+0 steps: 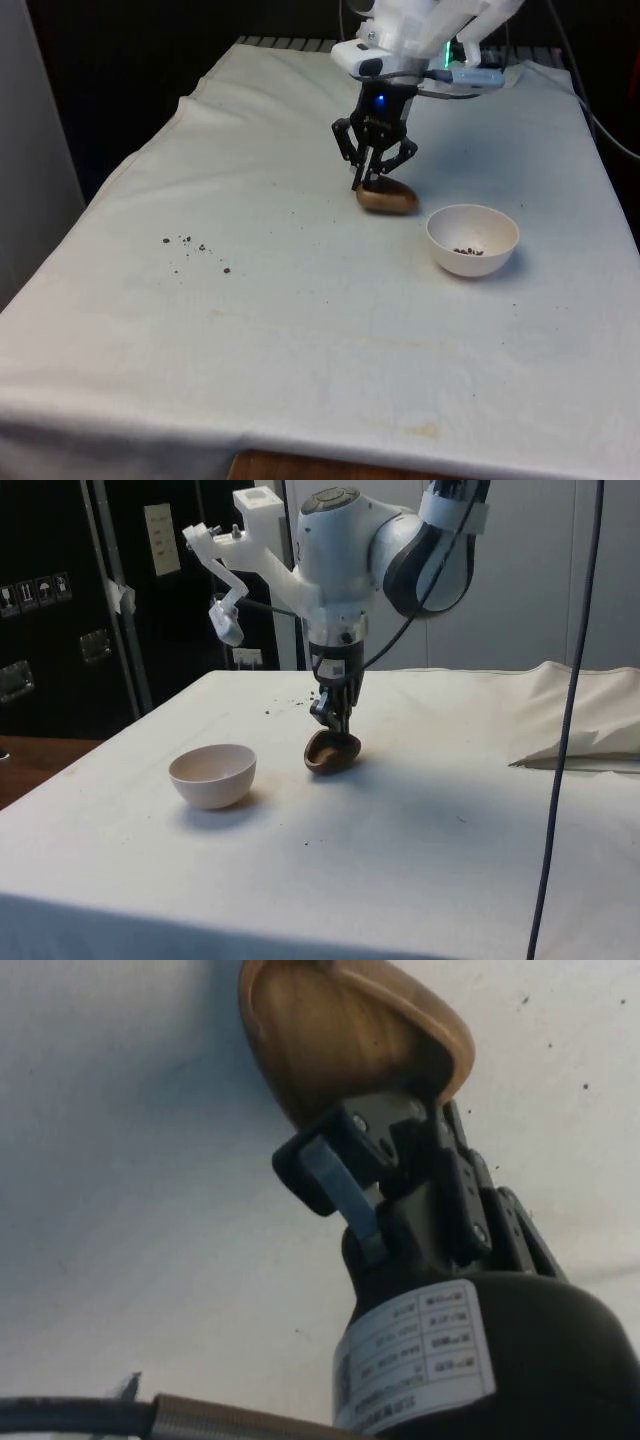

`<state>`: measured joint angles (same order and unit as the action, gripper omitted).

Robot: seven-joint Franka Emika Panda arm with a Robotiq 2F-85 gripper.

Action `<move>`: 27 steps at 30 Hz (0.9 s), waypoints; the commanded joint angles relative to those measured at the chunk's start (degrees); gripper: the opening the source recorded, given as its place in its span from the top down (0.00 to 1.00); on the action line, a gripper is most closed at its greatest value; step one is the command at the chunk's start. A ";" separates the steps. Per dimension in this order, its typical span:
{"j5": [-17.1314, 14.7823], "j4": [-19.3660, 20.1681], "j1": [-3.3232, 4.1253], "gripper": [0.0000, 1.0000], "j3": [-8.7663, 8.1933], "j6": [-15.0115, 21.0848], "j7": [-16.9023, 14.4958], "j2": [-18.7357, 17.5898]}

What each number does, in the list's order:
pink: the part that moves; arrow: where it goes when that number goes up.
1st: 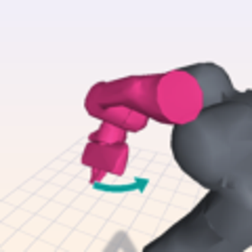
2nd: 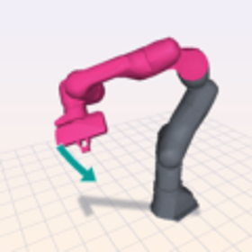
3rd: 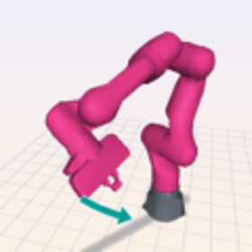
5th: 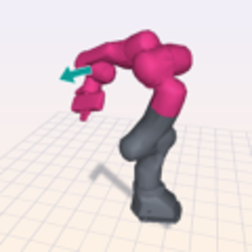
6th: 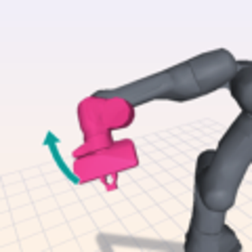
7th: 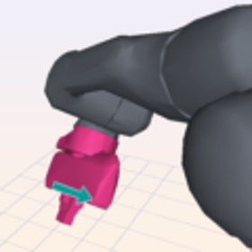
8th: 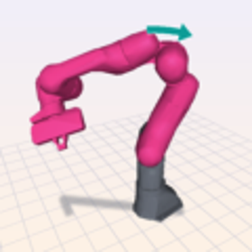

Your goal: Pour the coffee beans from the cup into the bowl.

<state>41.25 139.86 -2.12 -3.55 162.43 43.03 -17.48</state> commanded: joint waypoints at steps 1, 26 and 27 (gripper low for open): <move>-1.38 0.40 -0.74 1.00 0.57 1.20 -1.20 -0.29; -3.27 -0.11 -0.57 0.00 0.57 -0.46 -2.41 1.32; -3.44 -0.29 -0.52 0.00 0.63 -0.74 -2.46 1.55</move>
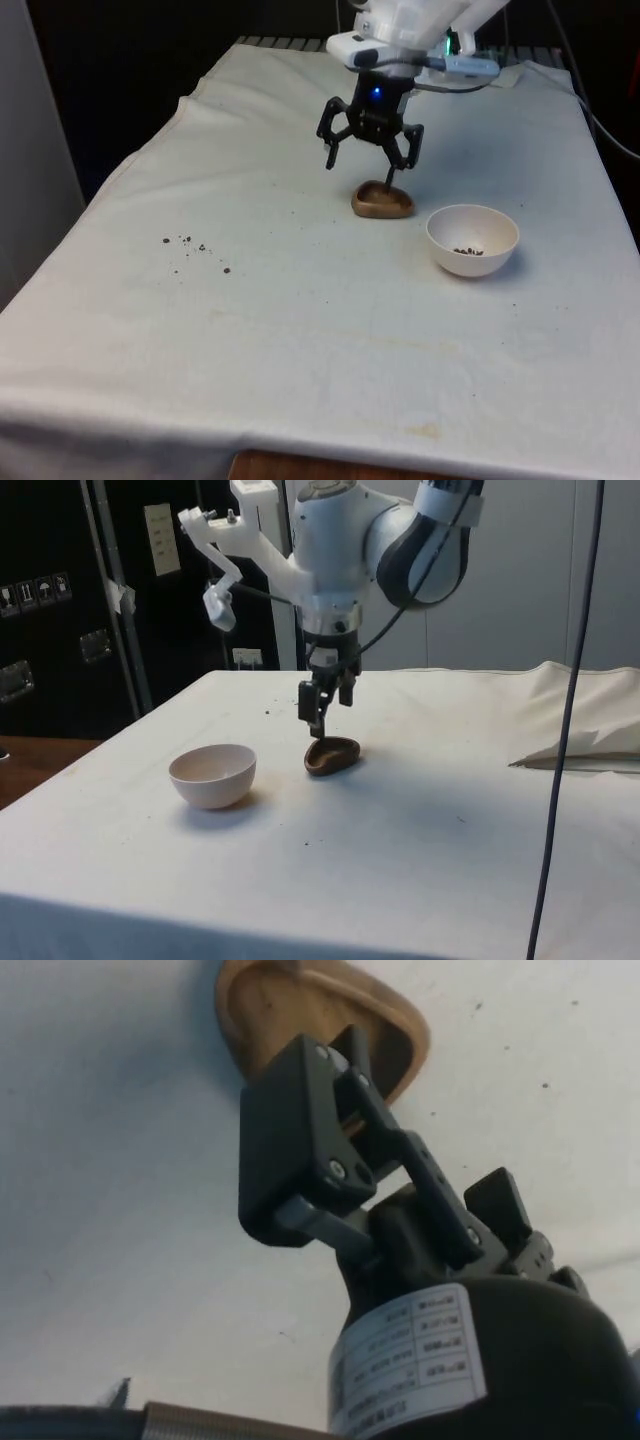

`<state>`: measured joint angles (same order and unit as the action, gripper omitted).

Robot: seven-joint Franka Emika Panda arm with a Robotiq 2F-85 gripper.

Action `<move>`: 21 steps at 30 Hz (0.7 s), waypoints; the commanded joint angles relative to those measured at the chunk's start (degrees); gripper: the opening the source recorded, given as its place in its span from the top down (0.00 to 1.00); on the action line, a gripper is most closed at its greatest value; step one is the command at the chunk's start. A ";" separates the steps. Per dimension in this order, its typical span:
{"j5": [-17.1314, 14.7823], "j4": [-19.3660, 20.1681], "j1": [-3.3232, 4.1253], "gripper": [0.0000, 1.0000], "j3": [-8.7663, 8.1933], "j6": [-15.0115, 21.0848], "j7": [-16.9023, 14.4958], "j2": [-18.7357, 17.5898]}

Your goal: Pour the coffee beans from the cup into the bowl.

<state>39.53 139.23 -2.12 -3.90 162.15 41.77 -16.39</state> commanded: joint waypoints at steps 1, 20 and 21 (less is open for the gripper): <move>-1.83 0.17 -0.52 0.00 0.97 -0.80 -1.26 0.69; -8.54 -6.53 0.52 0.00 1.89 -10.37 -7.33 3.90; -8.77 -7.05 0.57 0.00 1.95 -10.89 -7.62 3.95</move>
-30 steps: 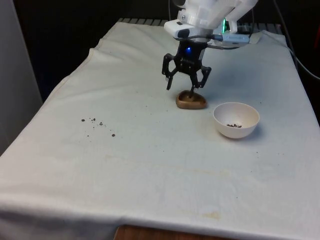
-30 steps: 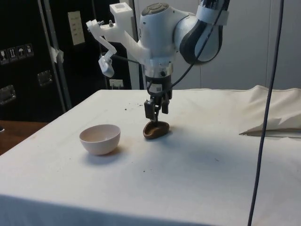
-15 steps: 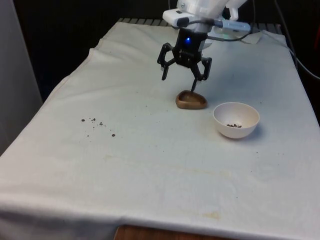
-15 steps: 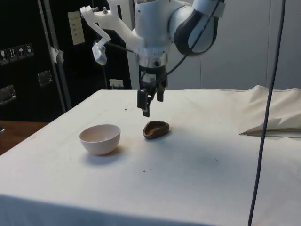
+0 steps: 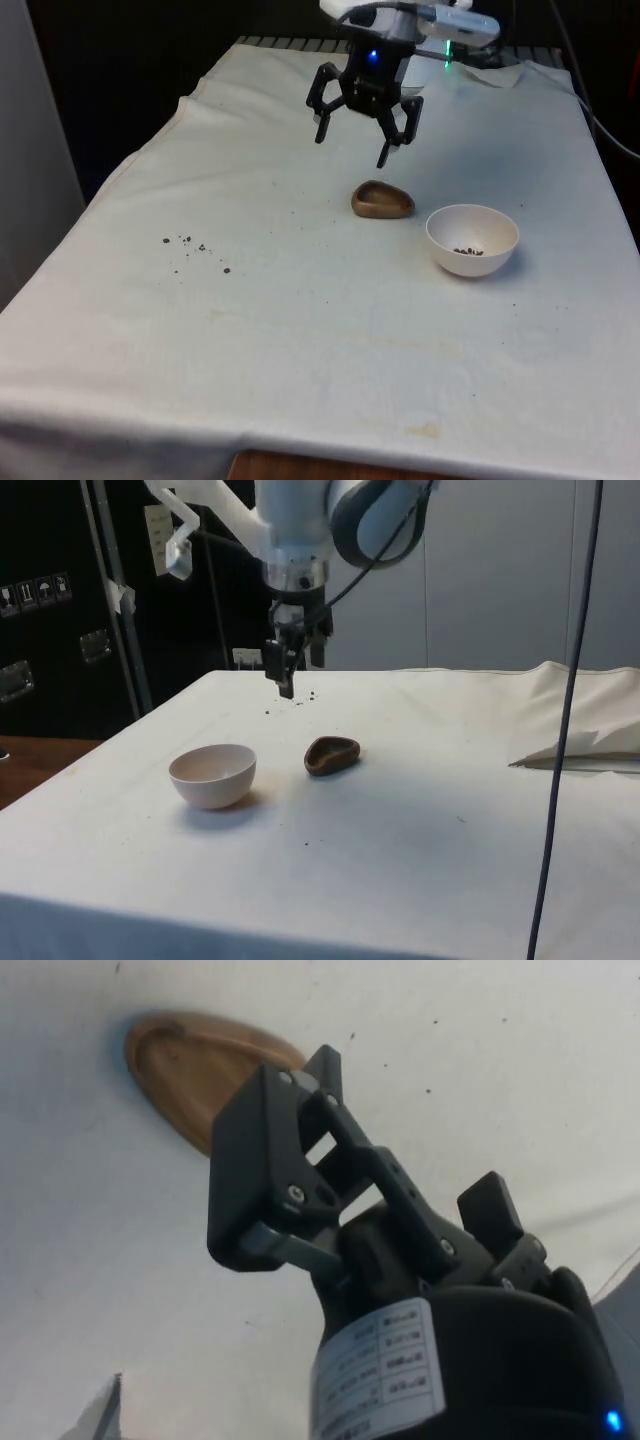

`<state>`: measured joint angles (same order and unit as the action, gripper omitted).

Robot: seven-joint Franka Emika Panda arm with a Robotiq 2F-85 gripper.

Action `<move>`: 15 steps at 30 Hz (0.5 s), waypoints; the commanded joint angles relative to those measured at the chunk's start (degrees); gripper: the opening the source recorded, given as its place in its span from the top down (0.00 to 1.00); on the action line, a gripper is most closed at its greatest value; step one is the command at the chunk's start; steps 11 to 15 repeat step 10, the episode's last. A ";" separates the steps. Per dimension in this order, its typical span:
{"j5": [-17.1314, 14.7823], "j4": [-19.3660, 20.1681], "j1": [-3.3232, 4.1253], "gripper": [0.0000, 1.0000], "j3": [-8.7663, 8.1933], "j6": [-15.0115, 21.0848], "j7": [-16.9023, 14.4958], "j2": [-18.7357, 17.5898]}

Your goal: Pour the coffee beans from the cup into the bowl.

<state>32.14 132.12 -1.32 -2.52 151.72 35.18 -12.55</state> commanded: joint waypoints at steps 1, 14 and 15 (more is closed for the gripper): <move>-1.66 -0.34 -0.17 0.00 0.57 -0.97 -1.26 0.11; -1.95 -4.24 0.23 0.00 0.46 -4.76 -2.35 0.00; -1.95 -4.24 0.23 0.00 0.46 -4.76 -2.35 0.00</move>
